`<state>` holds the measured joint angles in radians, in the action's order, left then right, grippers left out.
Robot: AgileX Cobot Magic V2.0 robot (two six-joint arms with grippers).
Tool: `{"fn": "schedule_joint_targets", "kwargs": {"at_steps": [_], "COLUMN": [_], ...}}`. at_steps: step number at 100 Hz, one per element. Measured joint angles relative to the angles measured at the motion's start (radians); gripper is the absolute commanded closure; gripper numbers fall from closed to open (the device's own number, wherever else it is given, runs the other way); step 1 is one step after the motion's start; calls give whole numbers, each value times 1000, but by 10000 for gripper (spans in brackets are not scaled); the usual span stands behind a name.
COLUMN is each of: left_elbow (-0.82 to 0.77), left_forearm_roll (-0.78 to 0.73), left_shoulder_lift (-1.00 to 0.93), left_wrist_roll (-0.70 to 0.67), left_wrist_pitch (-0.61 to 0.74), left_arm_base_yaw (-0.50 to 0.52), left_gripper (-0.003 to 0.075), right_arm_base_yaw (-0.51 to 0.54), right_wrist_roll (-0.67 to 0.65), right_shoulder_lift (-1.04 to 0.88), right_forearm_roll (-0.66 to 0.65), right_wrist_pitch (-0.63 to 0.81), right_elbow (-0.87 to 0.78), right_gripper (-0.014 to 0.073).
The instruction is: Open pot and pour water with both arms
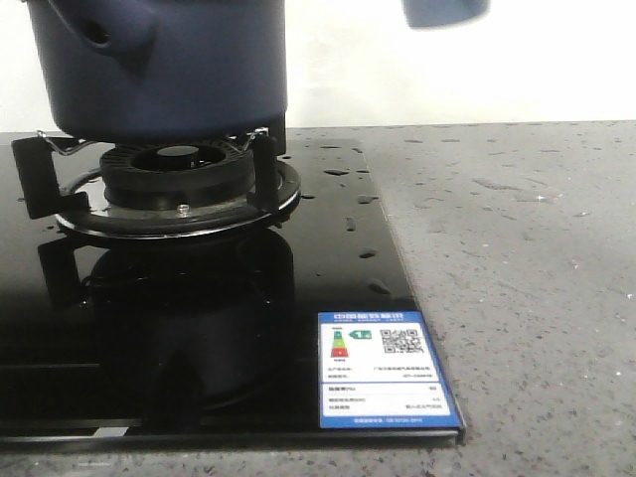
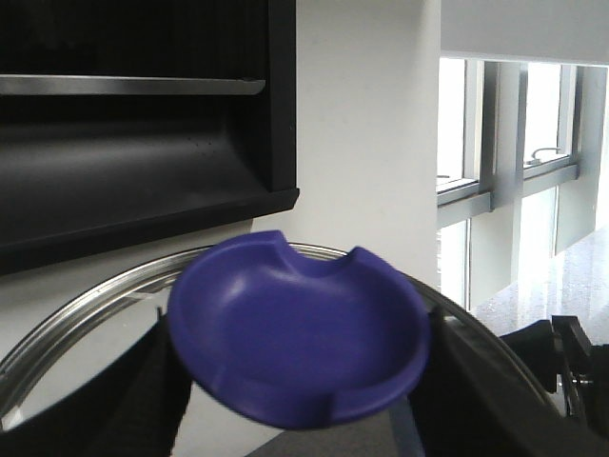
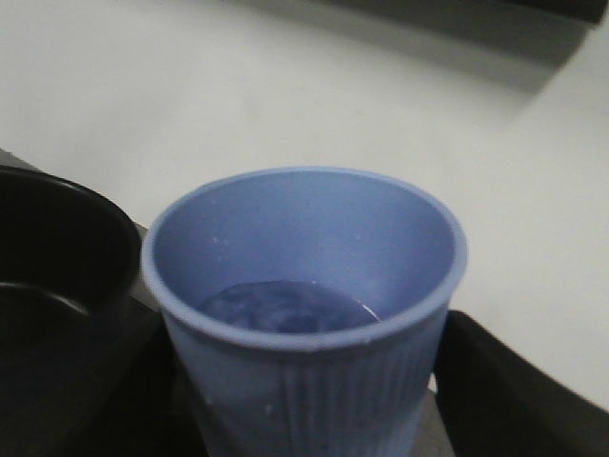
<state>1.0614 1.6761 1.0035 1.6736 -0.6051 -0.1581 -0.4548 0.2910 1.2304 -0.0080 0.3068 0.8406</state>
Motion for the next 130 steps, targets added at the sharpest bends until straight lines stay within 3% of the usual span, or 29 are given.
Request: {"fn": "schedule_joint_targets", "kwargs": {"at_steps": [32, 57, 130], "left_elbow": [2, 2, 2], "left_forearm_roll": [-22, -26, -34], "left_shoulder_lift": [-52, -67, -85], "left_wrist_roll": [-80, -106, -110], "left_wrist_pitch": [15, 18, 18], "left_arm_base_yaw": [0, 0, 0], "left_gripper": [468, 468, 468], "right_arm_base_yaw": [-126, -147, -178], "right_wrist_roll": [-2, -2, -3], "right_shoulder_lift": [77, 196, 315], "right_forearm_roll": [-124, -286, -877], "right_wrist_pitch": [-232, -358, -317], "right_elbow": [282, 413, 447], "right_gripper": [267, 267, 267]}}
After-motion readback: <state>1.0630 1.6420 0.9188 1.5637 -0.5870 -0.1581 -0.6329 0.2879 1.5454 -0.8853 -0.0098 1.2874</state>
